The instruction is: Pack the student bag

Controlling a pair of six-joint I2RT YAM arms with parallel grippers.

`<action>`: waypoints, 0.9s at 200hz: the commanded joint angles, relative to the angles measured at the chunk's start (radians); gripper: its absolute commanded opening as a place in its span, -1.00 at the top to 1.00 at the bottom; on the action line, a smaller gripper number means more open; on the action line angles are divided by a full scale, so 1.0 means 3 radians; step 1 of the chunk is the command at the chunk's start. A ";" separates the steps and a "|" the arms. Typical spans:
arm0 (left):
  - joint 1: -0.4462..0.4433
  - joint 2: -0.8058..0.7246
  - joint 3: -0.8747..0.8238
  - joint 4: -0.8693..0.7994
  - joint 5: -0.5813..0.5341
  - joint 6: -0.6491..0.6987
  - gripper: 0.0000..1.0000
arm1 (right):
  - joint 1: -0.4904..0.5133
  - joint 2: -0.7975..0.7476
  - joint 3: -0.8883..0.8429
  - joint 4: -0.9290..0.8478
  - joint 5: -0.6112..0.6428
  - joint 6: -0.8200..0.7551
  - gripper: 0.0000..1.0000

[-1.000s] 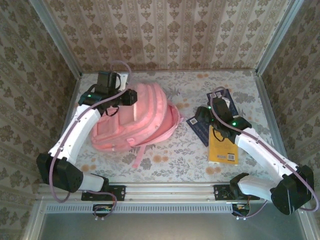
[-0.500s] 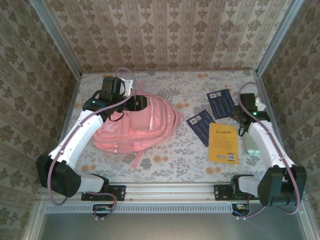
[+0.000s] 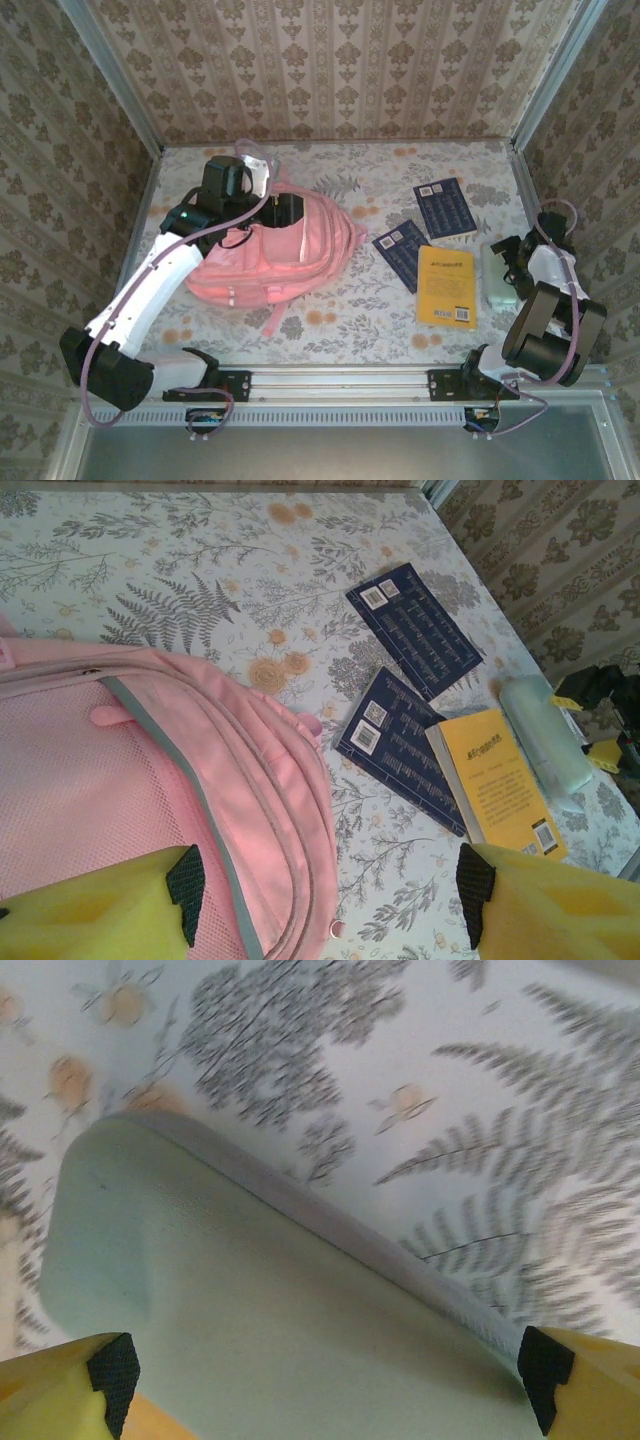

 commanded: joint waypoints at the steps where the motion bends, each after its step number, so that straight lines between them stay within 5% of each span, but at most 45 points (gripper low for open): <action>1: -0.0016 -0.0073 -0.0002 0.0057 0.0047 0.0073 -0.41 | 0.0059 -0.0091 -0.0100 0.0193 -0.0451 0.0139 -0.99; 53: -0.0015 -0.0068 0.0014 0.0085 0.0139 0.0043 -0.41 | 0.0368 -0.0163 -0.0184 -0.0008 -0.0463 0.0104 -0.99; 121: -0.0039 -0.0098 -0.0005 0.0069 0.0125 0.0083 -0.41 | 0.0988 0.0434 0.0338 -0.0586 0.0369 -0.0248 -0.99; 153: -0.0056 -0.0125 0.0000 0.0042 0.0053 0.0121 -0.41 | 0.1025 0.0341 0.0306 -0.0555 0.0143 -0.0335 -0.99; 180: -0.0056 -0.0113 0.0007 0.0053 0.0078 0.0121 -0.41 | 0.1008 0.0399 0.0165 -0.0434 -0.0443 -0.0131 -0.99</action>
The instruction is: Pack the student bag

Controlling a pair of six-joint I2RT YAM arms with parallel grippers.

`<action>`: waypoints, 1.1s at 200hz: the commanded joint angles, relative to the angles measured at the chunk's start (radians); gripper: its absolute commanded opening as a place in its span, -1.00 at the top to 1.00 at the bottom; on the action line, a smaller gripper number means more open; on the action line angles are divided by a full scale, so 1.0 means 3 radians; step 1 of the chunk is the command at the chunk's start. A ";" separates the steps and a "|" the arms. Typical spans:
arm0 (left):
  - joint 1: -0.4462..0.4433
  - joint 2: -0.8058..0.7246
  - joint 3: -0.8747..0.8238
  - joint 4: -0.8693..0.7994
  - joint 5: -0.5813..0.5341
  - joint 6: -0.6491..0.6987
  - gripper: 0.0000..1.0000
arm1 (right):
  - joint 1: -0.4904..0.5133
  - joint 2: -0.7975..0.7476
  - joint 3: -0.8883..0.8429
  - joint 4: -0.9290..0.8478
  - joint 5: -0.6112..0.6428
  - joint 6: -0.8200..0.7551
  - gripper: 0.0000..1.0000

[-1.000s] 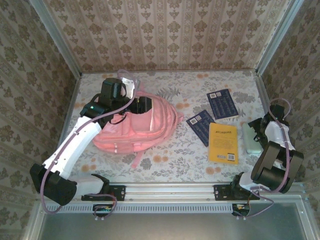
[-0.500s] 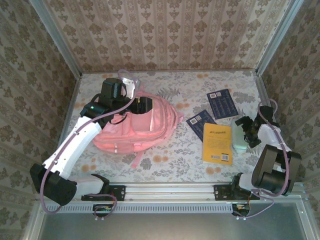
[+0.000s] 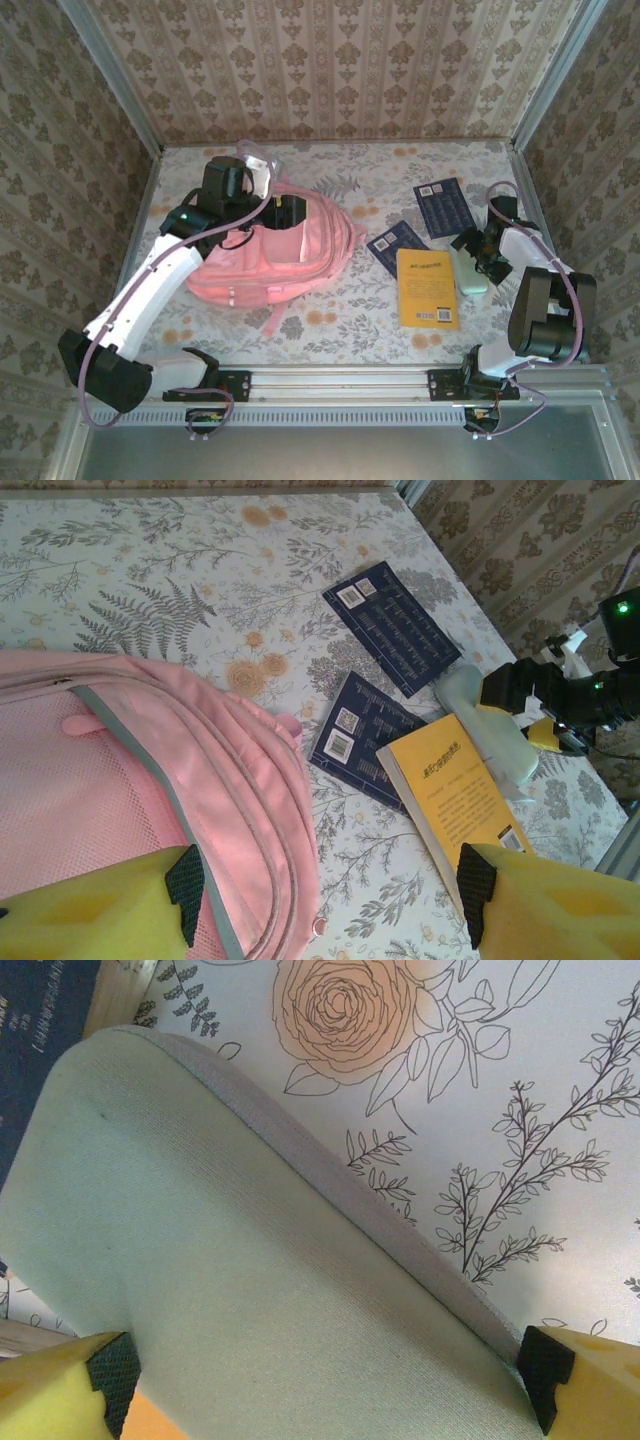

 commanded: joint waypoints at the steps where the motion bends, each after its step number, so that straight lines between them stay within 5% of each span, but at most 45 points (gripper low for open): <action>1: -0.0011 -0.0077 0.0008 0.0030 -0.0006 0.0082 -0.41 | 0.0018 0.0029 -0.0146 -0.0161 -0.0504 0.0105 -0.99; 28: -0.0011 -0.0057 0.0011 0.0035 0.0020 0.0079 -0.41 | 0.0082 -0.0089 -0.0380 0.0074 -0.0940 0.0380 -0.99; 54: -0.0011 -0.0057 0.0018 0.0035 0.0028 0.0079 -0.41 | 0.0217 -0.0307 -0.0381 -0.0097 -0.0805 0.0321 -1.00; 95: -0.0011 -0.0056 0.0024 0.0029 0.0031 0.0087 -0.41 | 0.0466 -0.0512 -0.0026 -0.0604 0.0244 -0.0164 -0.99; 133: -0.0011 -0.0042 0.0019 0.0040 0.0051 0.0082 -0.41 | 0.0828 -0.0389 0.0171 -0.0500 0.0861 -0.0840 -0.99; 220: -0.0011 -0.0036 0.0008 0.0071 0.0123 0.0065 -0.41 | 0.0908 0.0413 0.0498 -0.0523 0.0364 -0.1227 -1.00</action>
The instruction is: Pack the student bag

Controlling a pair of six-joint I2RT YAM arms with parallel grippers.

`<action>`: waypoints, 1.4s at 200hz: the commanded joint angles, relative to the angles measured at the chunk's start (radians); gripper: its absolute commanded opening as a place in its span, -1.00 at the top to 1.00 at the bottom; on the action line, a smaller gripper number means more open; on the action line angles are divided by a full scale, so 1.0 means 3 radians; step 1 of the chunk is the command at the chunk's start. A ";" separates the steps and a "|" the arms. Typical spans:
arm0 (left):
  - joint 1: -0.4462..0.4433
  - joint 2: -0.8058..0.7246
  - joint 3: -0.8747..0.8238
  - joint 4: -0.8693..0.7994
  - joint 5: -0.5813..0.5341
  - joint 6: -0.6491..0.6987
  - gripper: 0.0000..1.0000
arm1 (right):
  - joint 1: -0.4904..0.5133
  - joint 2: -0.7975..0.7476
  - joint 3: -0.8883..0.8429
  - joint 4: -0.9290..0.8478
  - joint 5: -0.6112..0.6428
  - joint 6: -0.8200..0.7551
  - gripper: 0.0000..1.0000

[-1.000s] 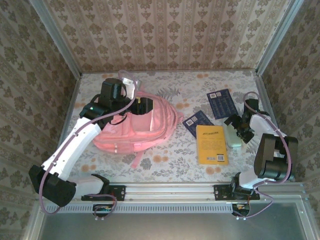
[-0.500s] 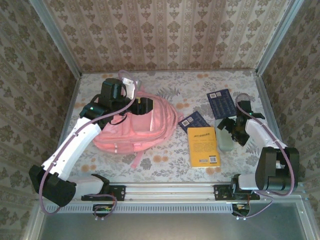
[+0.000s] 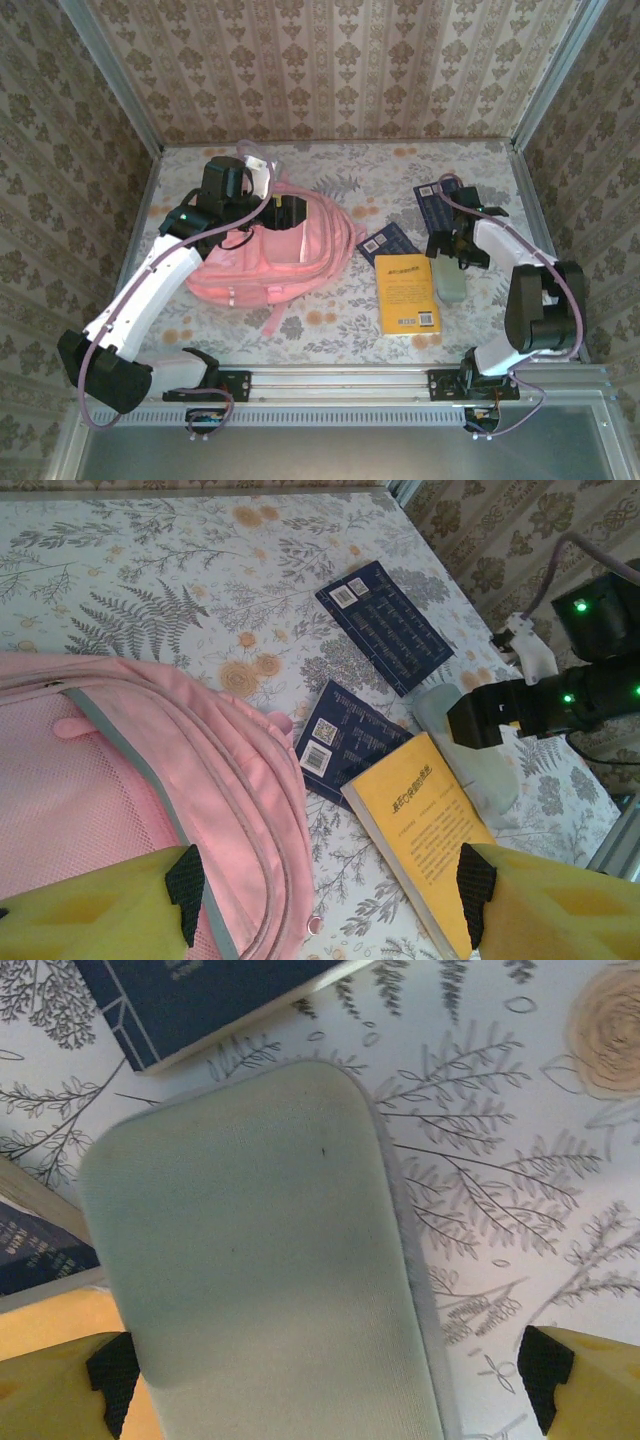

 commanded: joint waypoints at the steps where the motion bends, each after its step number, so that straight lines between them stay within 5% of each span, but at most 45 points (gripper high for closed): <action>1: -0.0011 -0.0031 0.0006 0.0069 0.0070 0.0053 -0.41 | 0.0056 0.0183 0.0091 -0.0144 -0.0085 -0.0140 -0.99; 53: -0.0011 -0.0028 -0.0003 0.0069 0.0063 0.0057 -0.41 | 0.0070 0.0548 0.0130 -0.0154 -0.0074 -0.0077 -0.99; 121: -0.0011 0.0034 -0.0015 0.0095 0.0081 0.0040 -0.41 | 0.0062 0.0177 0.0131 -0.0069 0.0062 0.0130 -0.26; 177: -0.0011 0.0163 0.0023 0.0074 0.0165 -0.0013 -0.43 | 0.0093 -0.0339 0.0255 -0.0140 0.0096 0.0361 -0.26; 228: -0.0236 0.0496 0.0035 0.0491 0.0606 -0.0581 -0.56 | 0.0243 -0.0964 0.0087 0.0198 -0.0577 0.2083 -0.22; 280: -0.0856 0.0976 0.0193 0.0680 0.0533 -0.0643 -0.84 | 0.1014 -0.1031 0.0173 0.0554 -0.0557 0.3222 -0.17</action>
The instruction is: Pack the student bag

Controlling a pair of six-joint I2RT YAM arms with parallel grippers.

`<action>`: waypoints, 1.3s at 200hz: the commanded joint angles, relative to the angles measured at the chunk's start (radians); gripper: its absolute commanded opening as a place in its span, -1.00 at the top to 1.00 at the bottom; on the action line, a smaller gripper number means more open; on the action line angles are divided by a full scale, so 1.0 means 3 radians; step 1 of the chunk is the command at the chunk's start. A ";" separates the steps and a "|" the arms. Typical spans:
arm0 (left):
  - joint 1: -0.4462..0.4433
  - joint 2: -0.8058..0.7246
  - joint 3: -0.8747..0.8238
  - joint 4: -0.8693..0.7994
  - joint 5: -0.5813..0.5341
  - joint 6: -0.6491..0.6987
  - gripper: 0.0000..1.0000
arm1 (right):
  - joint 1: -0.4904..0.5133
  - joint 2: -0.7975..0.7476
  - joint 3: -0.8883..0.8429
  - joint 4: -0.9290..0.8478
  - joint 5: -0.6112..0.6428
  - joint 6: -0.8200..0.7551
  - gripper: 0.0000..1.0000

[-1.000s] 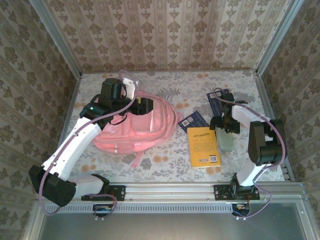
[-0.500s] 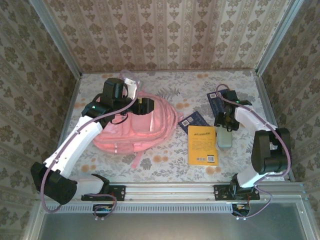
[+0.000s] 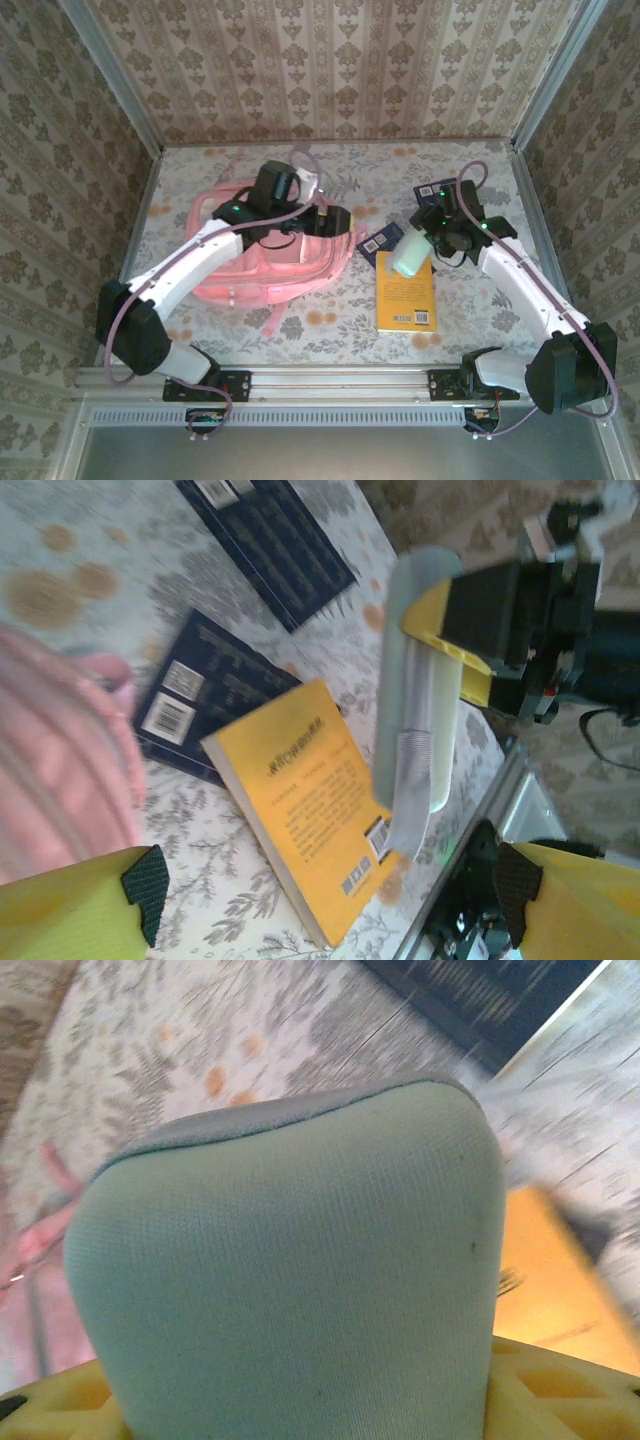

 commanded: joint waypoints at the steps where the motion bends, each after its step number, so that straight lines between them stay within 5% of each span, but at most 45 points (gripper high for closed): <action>1: -0.0223 0.0152 0.0179 0.0106 0.0045 -0.0022 -0.84 | 0.0266 0.0083 0.0162 0.0149 -0.0095 0.0728 -0.17; 97: -0.0470 0.0402 0.0166 0.0040 0.0175 0.0216 -0.76 | 0.0665 0.0152 0.0329 0.0394 -0.0119 0.1017 -0.19; 156: -0.0522 0.0454 0.0225 -0.0107 0.0074 0.0376 -0.17 | 0.0703 0.0082 0.0278 0.0477 -0.0144 0.1128 -0.22; 179: -0.0522 0.0439 0.0290 -0.0230 0.0029 0.0502 0.04 | 0.0703 0.0040 0.0267 0.0463 -0.0161 0.1069 -0.41; 229: -0.0355 0.0230 0.0270 -0.0302 0.0270 0.0622 0.18 | 0.0624 -0.0097 0.0297 0.0392 -0.0266 0.0366 -0.88; 260: -0.0105 0.0001 0.0148 -0.0276 0.0934 0.0635 0.19 | 0.0383 -0.0207 0.0243 0.0598 -0.0945 -0.0710 -0.98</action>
